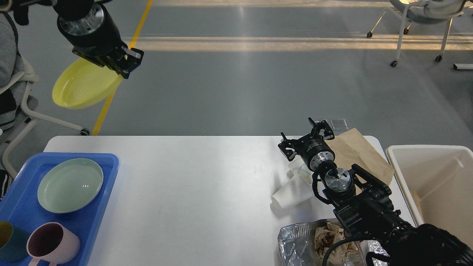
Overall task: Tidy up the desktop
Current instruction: 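Lift the yellow plate high and swing it toward the blue tray, then lower the yellow plate onto the green plate in the blue tray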
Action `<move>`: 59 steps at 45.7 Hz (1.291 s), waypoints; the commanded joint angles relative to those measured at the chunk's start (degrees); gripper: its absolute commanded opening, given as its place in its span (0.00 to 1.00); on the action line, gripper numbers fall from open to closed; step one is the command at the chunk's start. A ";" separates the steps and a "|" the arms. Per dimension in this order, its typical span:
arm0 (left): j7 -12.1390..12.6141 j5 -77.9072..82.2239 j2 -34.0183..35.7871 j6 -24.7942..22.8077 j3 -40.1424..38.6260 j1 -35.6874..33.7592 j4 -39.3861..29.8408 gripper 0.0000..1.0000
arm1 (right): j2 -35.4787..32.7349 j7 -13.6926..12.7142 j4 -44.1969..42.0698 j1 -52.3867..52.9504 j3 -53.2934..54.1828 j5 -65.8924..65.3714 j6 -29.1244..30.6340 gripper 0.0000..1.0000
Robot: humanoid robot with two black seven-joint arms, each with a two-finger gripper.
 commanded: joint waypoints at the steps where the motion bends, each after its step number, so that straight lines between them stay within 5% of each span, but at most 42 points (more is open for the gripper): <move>1: -0.01 -1.27 2.21 0.01 1.07 -6.59 0.00 0.00 | 0.00 0.00 0.00 -0.02 -0.02 0.00 0.00 1.00; 17: 0.25 -4.17 5.82 0.01 6.25 -17.93 -0.09 0.00 | 0.00 0.00 0.00 -0.02 -0.02 0.00 0.00 1.00; 27: 0.16 -4.26 5.55 0.01 9.33 -16.80 -0.09 0.00 | 0.00 0.00 0.00 -0.02 -0.02 0.00 0.00 1.00; 53: 0.25 -3.12 9.16 0.01 12.32 21.43 1.06 0.00 | 0.00 0.00 0.00 -0.02 -0.02 0.00 0.00 1.00; 59: 0.25 -3.03 8.89 11.48 11.88 28.55 1.49 0.00 | 0.00 0.00 0.00 0.07 -0.02 0.00 0.00 1.00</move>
